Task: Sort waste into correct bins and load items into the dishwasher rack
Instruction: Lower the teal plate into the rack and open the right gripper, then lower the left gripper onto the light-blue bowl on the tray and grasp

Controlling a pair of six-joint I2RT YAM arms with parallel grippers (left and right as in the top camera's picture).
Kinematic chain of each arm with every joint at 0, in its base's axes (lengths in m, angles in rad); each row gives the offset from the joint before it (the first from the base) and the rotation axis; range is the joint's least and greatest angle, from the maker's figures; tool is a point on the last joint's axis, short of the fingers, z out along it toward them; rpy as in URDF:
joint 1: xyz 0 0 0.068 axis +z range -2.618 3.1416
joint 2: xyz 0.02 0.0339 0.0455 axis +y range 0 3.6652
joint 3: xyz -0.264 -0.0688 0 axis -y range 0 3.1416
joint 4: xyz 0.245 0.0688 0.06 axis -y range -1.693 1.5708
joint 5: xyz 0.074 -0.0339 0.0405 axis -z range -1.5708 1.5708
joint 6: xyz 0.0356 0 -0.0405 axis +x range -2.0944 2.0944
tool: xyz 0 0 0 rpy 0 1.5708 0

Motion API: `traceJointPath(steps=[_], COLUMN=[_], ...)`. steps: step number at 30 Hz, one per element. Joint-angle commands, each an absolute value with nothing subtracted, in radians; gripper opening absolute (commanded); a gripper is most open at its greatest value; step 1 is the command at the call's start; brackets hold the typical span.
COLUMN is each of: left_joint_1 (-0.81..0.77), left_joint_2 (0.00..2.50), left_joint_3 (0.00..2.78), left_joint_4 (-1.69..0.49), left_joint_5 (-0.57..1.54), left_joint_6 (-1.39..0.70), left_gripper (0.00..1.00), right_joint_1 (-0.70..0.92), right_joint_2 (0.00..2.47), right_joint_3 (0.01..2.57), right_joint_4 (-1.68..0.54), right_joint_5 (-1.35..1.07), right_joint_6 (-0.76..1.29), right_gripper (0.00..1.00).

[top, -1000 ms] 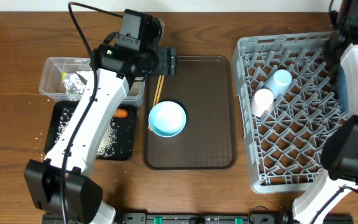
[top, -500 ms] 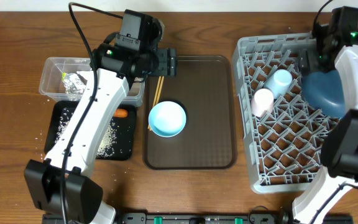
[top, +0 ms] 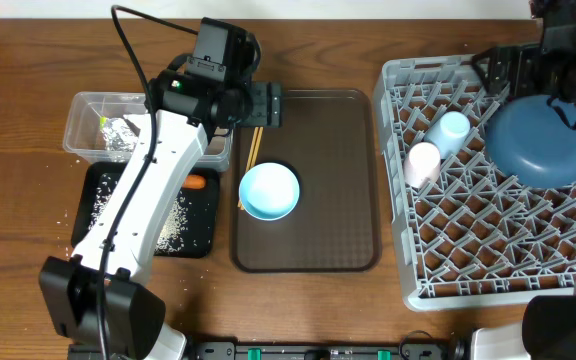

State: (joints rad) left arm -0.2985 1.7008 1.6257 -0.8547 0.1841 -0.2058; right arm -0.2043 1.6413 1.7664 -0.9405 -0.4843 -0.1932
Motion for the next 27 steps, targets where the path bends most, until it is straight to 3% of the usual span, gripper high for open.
traceJointPath(steps=[1, 7, 17, 27], left_joint_1=[-0.273, -0.218, -0.23, -0.246], left_joint_2=[1.713, 1.713, 1.713, 1.713], left_joint_3=[1.629, 1.629, 1.621, 1.459], left_joint_4=[-0.878, -0.9, -1.046, -1.101], left_joint_5=[0.102, 0.104, 0.164, 0.119], left_joint_6=[-0.204, -0.204, -0.215, -0.327], left_gripper=[0.86, 0.88, 0.87, 0.87], right_joint_1=[-0.185, -0.08, 0.163, 0.21], right_joint_2=[1.65, 1.68, 1.759, 1.796], right_joint_3=[1.769, 1.769, 1.766, 1.765], right_joint_4=[-0.993, -1.098, -1.132, -1.164], right_joint_5=[-0.826, -0.786, -0.477, -0.419], right_joint_6=[-0.18, -0.282, -0.285, -0.232], right_gripper=[0.99, 0.99, 0.99, 0.99])
